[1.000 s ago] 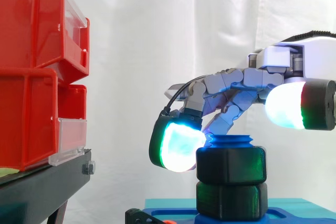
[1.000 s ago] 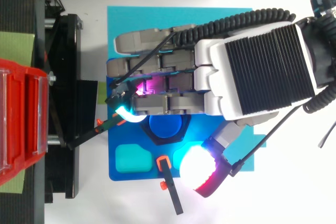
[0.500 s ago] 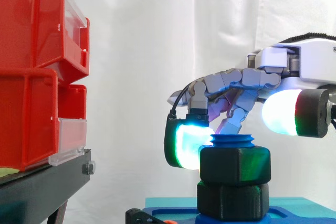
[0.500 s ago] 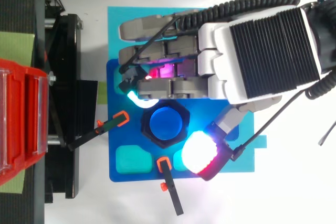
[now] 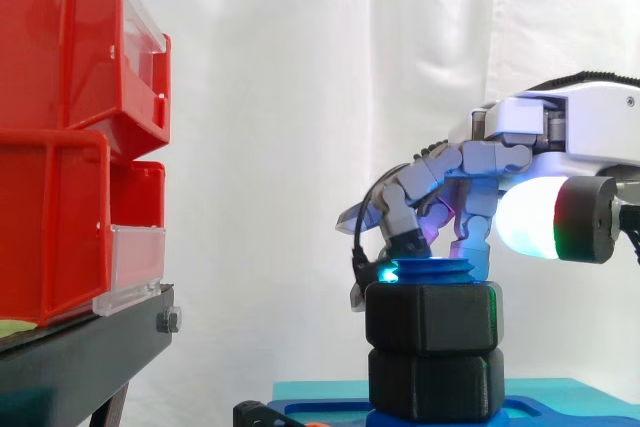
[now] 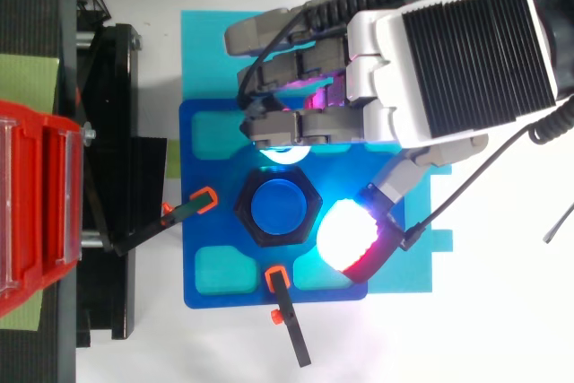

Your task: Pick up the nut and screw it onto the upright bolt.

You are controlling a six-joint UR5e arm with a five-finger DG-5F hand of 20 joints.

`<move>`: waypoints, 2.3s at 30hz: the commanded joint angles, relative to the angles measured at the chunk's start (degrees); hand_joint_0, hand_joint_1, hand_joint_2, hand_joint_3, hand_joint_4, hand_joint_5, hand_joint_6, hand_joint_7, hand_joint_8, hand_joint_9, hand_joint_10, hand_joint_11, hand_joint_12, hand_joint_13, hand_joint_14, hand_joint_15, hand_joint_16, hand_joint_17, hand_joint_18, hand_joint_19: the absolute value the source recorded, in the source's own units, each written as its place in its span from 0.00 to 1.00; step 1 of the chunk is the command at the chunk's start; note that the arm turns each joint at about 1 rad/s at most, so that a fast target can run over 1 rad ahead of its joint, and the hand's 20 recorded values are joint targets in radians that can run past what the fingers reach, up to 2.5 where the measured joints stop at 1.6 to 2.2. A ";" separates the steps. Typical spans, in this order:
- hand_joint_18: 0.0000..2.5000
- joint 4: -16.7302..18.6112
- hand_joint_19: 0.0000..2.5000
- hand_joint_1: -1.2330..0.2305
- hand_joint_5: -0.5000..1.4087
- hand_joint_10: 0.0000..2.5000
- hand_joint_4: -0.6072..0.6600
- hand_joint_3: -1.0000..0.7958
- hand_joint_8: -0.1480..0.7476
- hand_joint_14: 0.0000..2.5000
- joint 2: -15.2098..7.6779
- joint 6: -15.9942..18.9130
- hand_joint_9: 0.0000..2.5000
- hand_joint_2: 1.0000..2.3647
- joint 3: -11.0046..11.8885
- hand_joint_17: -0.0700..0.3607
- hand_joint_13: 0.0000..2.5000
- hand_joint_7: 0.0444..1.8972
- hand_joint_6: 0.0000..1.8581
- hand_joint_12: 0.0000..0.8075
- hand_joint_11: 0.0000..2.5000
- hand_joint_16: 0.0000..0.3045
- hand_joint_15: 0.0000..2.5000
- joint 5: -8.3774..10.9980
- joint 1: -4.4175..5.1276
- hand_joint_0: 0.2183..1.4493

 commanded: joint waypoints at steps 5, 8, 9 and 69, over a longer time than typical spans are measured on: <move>0.14 -1.74 0.00 0.73 0.27 0.00 0.62 0.28 0.47 0.00 0.00 -0.09 0.52 0.00 2.22 0.22 0.31 0.65 0.27 0.24 0.00 0.04 0.00 -1.50 -0.86 0.25; 0.12 -4.38 0.00 0.74 0.26 0.00 0.65 0.28 0.47 0.00 0.00 -0.70 0.49 0.00 4.94 0.24 0.28 0.57 0.27 0.26 0.00 0.05 0.00 -2.03 -1.12 0.25; 0.11 -4.90 0.00 0.74 0.25 0.00 0.67 0.28 0.46 0.00 0.00 -0.88 0.49 0.00 5.47 0.25 0.27 0.55 0.27 0.26 0.00 0.05 0.00 -2.12 -1.12 0.24; 0.00 -2.88 0.00 0.79 0.27 0.00 0.60 0.28 0.43 0.00 0.00 0.35 0.28 0.00 0.72 0.31 0.12 0.67 0.27 0.36 0.00 0.09 0.00 4.21 2.66 0.24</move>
